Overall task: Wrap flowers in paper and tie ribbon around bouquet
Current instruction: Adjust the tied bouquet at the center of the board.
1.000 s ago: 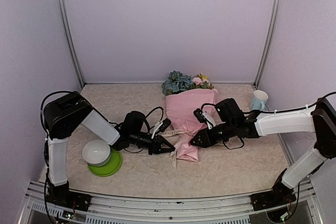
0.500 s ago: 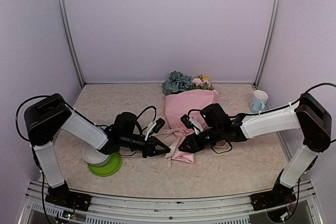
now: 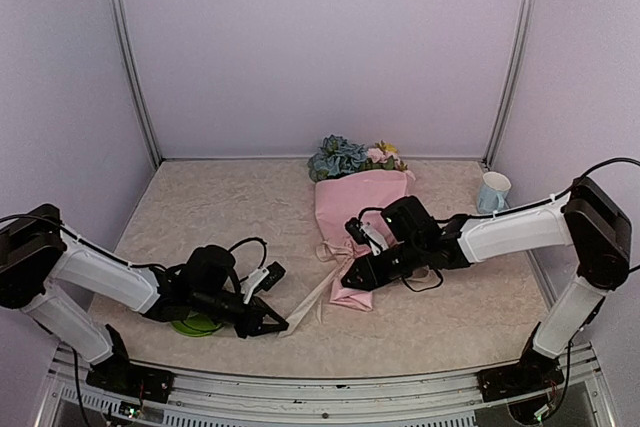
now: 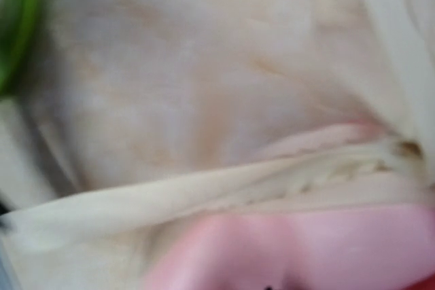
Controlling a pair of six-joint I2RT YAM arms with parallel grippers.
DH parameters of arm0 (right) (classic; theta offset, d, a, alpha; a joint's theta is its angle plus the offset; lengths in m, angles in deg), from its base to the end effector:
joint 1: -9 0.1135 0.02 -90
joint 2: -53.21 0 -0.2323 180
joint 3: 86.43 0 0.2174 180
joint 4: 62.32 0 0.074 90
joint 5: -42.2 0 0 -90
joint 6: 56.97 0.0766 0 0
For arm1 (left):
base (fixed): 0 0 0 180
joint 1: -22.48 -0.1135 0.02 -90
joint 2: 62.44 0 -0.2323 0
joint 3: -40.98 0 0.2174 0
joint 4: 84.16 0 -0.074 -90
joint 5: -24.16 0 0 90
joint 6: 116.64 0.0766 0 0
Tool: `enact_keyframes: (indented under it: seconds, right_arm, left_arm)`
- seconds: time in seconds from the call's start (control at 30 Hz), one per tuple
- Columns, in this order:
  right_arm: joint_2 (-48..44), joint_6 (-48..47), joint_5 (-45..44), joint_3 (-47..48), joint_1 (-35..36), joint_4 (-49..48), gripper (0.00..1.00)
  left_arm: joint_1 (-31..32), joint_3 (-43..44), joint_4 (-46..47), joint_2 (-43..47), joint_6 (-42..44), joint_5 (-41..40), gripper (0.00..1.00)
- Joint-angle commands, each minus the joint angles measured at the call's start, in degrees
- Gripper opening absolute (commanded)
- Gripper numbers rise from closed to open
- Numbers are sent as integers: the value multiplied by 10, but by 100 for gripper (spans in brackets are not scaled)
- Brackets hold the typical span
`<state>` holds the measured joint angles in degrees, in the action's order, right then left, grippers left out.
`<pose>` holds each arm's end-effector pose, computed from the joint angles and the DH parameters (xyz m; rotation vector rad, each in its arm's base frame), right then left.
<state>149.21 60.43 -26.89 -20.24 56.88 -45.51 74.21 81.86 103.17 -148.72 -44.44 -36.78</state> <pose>0.2030 0.2653 0.1307 -0.6438 2.5007 1.0019 0.1371 -0.2339 0.1036 0.9932 2.2142 -1.1812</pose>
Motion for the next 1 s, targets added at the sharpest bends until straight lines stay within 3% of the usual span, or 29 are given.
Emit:
enact_keyframes:
  seconds: [0.0, 0.2, 0.37, 0.63, 0.67, 0.73, 0.83, 0.87, 0.9, 0.97]
  right_arm:
    - [-45, -40, 89, 20, -3, -29, 30]
    - [-105, -25, 65, 17, -25, -5, 30]
    - [-159, 8, -49, -17, -79, 75, 32]
    - [-200, 14, -89, -76, -118, 121, 32]
    - [-202, 15, -86, -81, -118, 118, 32]
    - [-204, 17, -74, -84, -118, 112, 32]
    - [-206, 13, -59, -87, -118, 104, 32]
    - [-205, 12, -54, -88, -118, 102, 32]
    - [-204, 8, -49, -87, -118, 100, 32]
    - [-198, 4, -41, -84, -118, 93, 32]
  left_arm:
    - [21, -25, -74, 33, -73, -46, 0]
    - [22, -21, -90, 23, -86, -86, 0]
    - [21, 19, -89, 7, -73, -119, 0]
    - [10, 151, -156, -34, -36, -368, 0]
    - [4, 173, -176, -51, -46, -410, 10]
    - [1, 205, -214, -75, -64, -472, 45]
    - [48, 196, -217, -54, -58, -587, 73]
    - [74, 184, -206, -39, -49, -636, 88]
    - [101, 172, -192, -21, -37, -682, 97]
    - [137, 150, -152, 8, 5, -699, 99]
